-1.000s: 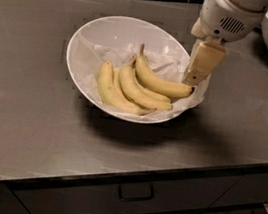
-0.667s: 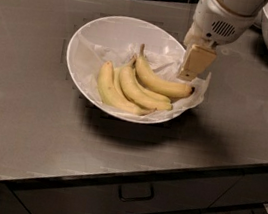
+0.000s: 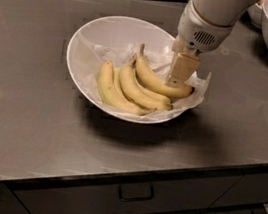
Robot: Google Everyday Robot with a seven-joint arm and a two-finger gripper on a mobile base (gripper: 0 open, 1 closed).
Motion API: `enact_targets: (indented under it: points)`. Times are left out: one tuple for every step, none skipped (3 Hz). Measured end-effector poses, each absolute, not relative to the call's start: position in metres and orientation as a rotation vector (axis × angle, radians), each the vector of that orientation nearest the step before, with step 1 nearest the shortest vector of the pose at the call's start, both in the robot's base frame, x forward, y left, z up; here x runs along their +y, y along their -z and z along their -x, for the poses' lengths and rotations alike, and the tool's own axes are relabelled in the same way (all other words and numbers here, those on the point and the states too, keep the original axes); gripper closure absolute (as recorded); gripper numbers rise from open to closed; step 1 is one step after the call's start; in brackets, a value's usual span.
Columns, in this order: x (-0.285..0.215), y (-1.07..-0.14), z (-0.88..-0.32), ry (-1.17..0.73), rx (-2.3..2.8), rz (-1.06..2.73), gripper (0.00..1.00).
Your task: Pick banana from white bowl
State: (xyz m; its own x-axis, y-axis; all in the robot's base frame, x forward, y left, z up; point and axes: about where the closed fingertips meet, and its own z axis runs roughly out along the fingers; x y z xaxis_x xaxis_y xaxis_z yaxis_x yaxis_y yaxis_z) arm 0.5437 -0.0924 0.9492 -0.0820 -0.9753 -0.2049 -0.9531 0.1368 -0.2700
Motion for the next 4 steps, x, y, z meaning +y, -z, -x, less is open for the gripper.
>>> enact_targets:
  points:
    - [-0.093, -0.932, -0.546, 0.068, 2.119, 1.870, 0.36]
    - [-0.096, -0.919, -0.550, 0.072, 2.148, 1.860, 0.38]
    - [-0.100, -0.905, -0.556, 0.112, 2.181, 1.841, 0.39]
    - [-0.099, -0.902, -0.556, 0.128, 2.180, 1.839, 0.39]
